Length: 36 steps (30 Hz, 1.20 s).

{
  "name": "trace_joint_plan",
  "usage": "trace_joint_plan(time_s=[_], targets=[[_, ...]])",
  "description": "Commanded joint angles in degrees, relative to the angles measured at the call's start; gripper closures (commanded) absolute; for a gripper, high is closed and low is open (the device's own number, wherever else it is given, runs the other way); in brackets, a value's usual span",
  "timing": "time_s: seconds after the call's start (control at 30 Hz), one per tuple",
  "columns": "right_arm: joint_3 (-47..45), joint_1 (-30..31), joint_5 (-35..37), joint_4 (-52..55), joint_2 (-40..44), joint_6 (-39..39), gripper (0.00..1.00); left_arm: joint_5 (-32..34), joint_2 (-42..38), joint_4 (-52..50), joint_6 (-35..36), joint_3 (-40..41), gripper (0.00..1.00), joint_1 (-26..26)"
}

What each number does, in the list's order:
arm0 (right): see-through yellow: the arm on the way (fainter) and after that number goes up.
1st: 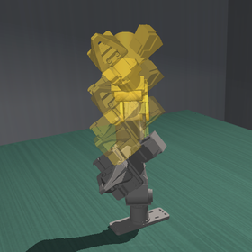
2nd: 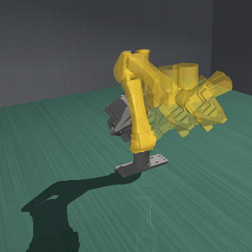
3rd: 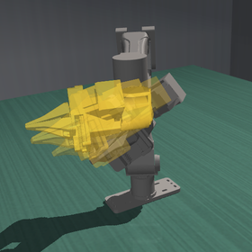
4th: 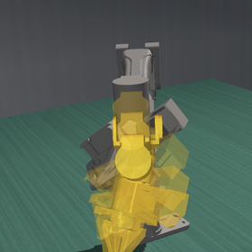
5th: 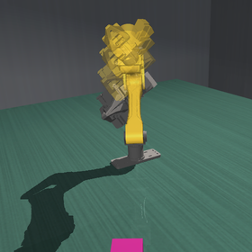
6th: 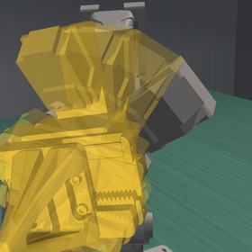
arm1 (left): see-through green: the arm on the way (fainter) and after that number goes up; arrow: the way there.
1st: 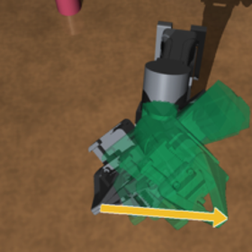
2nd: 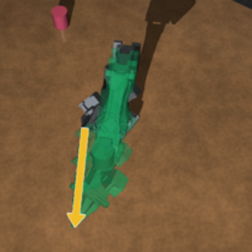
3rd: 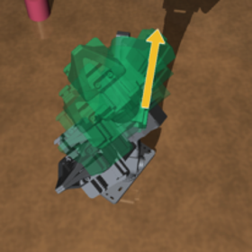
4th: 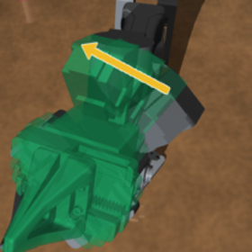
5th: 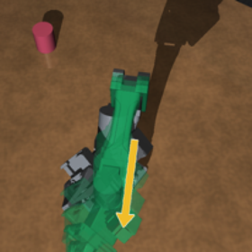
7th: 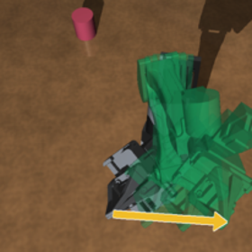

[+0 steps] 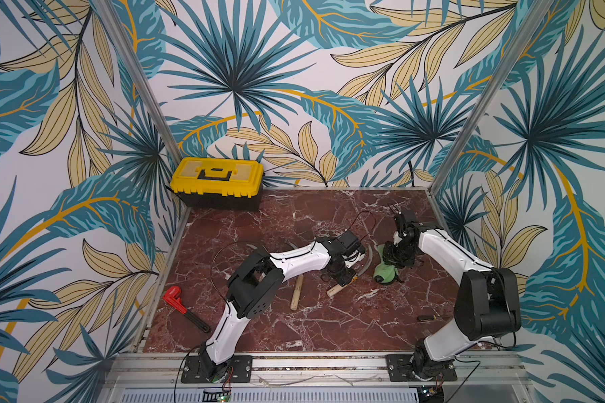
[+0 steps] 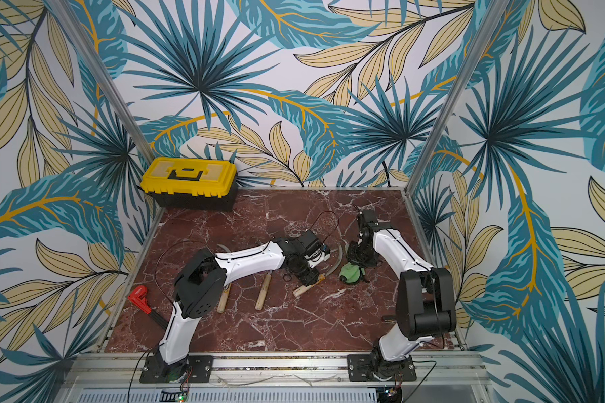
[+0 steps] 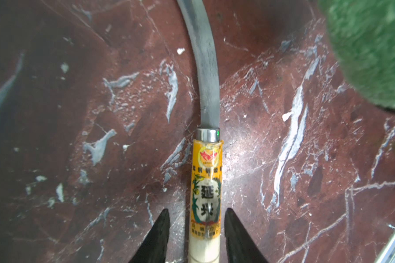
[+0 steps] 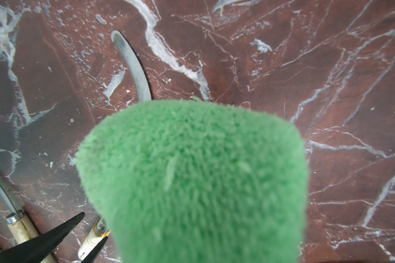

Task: Wipe small sickles with rags
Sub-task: Pick up the small sickle from the center of the board.

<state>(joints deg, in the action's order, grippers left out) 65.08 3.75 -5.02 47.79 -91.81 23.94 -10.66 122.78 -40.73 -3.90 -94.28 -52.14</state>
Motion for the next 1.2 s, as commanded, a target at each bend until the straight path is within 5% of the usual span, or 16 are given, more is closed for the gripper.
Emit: trace_joint_plan(time_s=[0.0, 0.17, 0.37, 0.67, 0.93, 1.03, 1.17], targets=[[-2.5, -0.9, -1.6, -2.0, 1.4, -0.5, 0.84, 0.5, 2.1, -2.0, 1.3, -2.3, 0.59, -0.9], [-5.1, -1.7, -3.0, -4.3, 1.7, -0.4, 0.84, 0.9, 4.1, -4.4, 1.7, -4.5, 0.62, -1.7], [-6.5, -2.2, -3.8, -5.5, 2.5, -0.4, 0.84, 2.0, 5.1, -5.3, 0.8, -6.1, 1.0, -1.8], [-6.8, -2.8, -5.1, -6.5, 5.4, -0.5, 0.84, 0.8, 4.9, -5.1, -3.9, -8.6, 1.0, 0.7], [-6.0, -2.9, -9.8, -8.3, 9.8, 0.3, 0.84, -8.9, 2.0, 0.2, -9.3, -10.6, 1.0, 5.1], [-5.7, -2.9, -13.0, -9.7, 11.0, 0.7, 0.84, -15.5, -0.7, 7.1, -13.2, -8.7, 1.0, 7.3], [-5.2, -2.9, -17.7, -11.9, 12.1, 1.4, 0.84, -28.2, -5.5, 29.4, -25.5, 1.0, 1.0, 12.3]])
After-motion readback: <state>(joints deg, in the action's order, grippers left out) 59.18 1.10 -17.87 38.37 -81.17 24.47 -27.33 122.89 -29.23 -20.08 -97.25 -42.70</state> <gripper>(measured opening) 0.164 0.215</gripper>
